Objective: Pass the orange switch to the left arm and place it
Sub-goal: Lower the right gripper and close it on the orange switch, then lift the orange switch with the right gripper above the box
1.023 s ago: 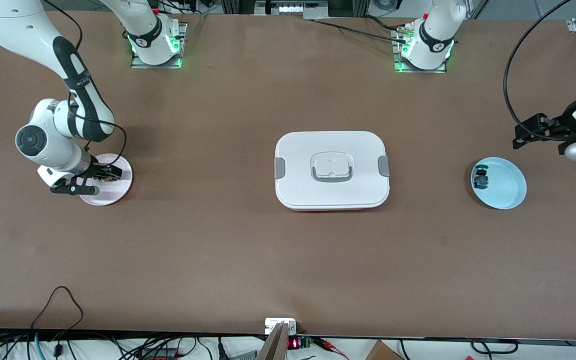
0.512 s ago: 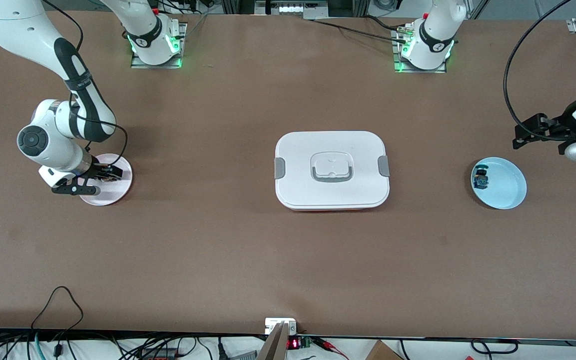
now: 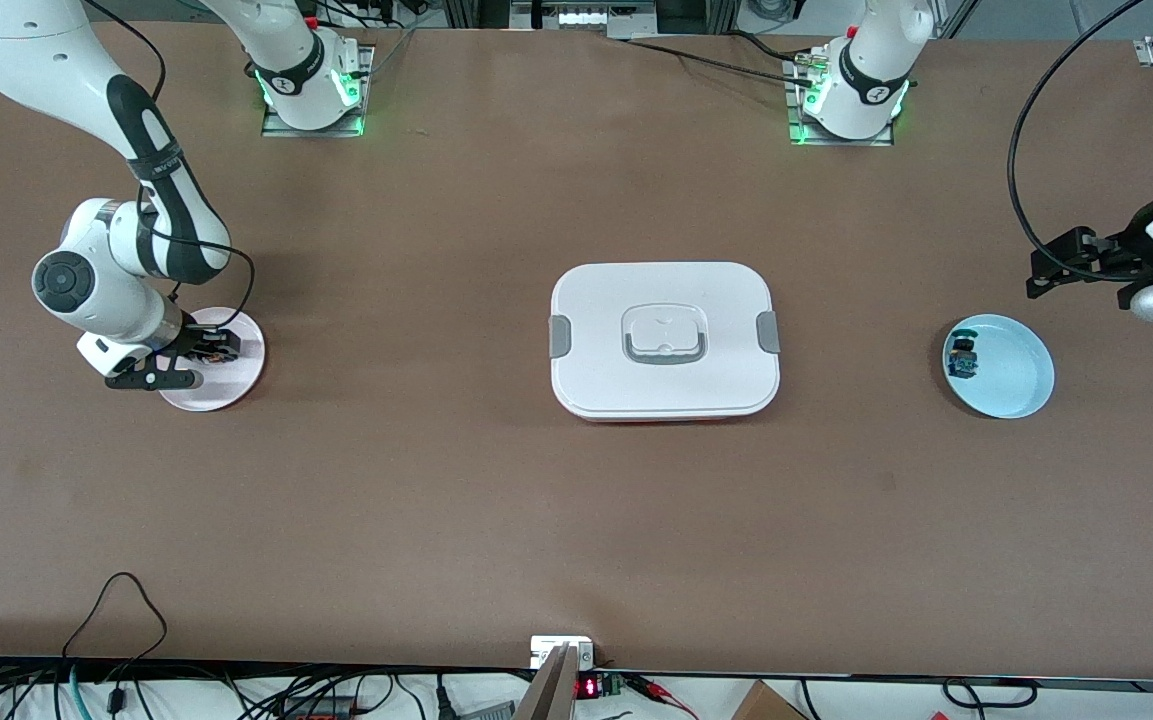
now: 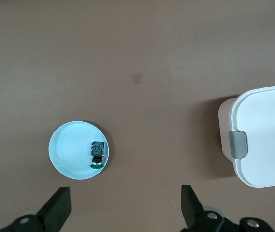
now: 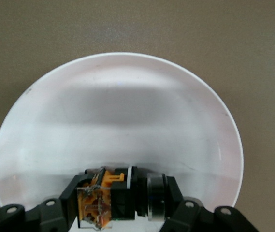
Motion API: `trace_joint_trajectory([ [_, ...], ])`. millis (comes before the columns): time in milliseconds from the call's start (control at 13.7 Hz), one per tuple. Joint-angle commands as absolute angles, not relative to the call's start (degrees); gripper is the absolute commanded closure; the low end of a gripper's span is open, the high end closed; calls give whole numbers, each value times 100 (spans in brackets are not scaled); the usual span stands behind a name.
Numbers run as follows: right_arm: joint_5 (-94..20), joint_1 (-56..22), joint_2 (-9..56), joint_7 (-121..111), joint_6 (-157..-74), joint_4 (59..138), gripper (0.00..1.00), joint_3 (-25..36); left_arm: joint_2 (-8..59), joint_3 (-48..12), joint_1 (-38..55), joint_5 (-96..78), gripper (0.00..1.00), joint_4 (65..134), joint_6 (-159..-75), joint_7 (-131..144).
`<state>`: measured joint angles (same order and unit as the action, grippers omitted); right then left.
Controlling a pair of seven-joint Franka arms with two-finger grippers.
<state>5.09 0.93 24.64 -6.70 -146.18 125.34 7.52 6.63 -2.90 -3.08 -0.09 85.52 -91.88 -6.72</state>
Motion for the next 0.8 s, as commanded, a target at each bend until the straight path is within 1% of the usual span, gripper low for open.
trace_joint_trajectory([
  [0,571,150,2206,-765,-14126,12446,98,659,756,-316,-334,70,0,8358,-9062,-598],
  [219,545,150,1978,-791,-13056,11955,98,615,756,-316,-325,79,0,8350,-9062,-589],
  [365,510,184,1969,-809,-12230,11350,98,309,756,-316,-334,79,0,8358,-9062,-598],
  [439,510,176,1969,-809,-11886,11042,98,273,756,-316,-334,79,0,8358,-9062,-606],
  [585,501,141,1943,-826,-11358,10575,98,203,756,-316,-334,70,0,8358,-9062,-615],
  [731,475,149,1811,-826,-11023,10258,98,-17,756,-308,-351,-17,0,8358,-9053,-615],
])
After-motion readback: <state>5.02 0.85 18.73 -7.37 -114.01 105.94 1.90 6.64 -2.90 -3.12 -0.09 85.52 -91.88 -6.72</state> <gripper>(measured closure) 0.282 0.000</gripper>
